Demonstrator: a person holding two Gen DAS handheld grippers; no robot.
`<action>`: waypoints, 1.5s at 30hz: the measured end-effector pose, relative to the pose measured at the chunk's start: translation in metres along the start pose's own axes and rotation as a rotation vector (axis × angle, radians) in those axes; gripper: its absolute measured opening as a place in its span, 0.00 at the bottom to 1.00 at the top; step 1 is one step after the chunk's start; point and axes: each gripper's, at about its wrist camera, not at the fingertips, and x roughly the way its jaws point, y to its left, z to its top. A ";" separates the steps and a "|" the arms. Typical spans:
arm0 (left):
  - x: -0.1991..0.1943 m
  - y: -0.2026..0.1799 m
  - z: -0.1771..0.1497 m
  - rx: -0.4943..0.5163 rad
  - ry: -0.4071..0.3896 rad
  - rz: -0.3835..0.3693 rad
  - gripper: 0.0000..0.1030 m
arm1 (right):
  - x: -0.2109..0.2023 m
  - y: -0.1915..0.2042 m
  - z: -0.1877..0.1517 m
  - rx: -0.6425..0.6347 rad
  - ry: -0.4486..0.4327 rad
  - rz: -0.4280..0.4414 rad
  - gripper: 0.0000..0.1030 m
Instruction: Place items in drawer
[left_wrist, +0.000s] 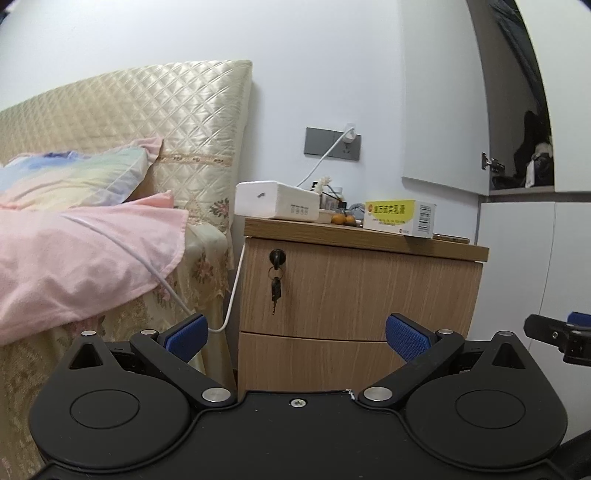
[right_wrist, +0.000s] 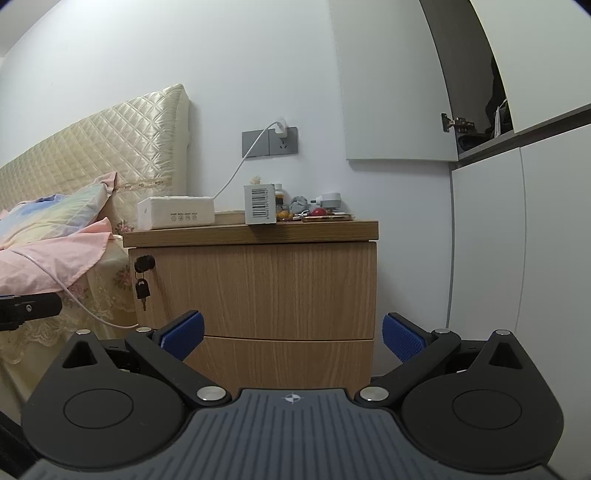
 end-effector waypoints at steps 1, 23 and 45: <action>0.000 0.000 0.000 -0.001 0.004 0.004 0.99 | 0.000 0.000 0.000 0.000 -0.002 -0.002 1.00; -0.015 -0.016 -0.004 0.170 0.014 0.010 0.99 | -0.011 -0.020 0.001 0.084 -0.056 0.060 1.00; -0.012 -0.059 -0.001 0.248 0.030 -0.032 0.99 | -0.049 -0.031 0.058 0.198 -0.052 0.087 1.00</action>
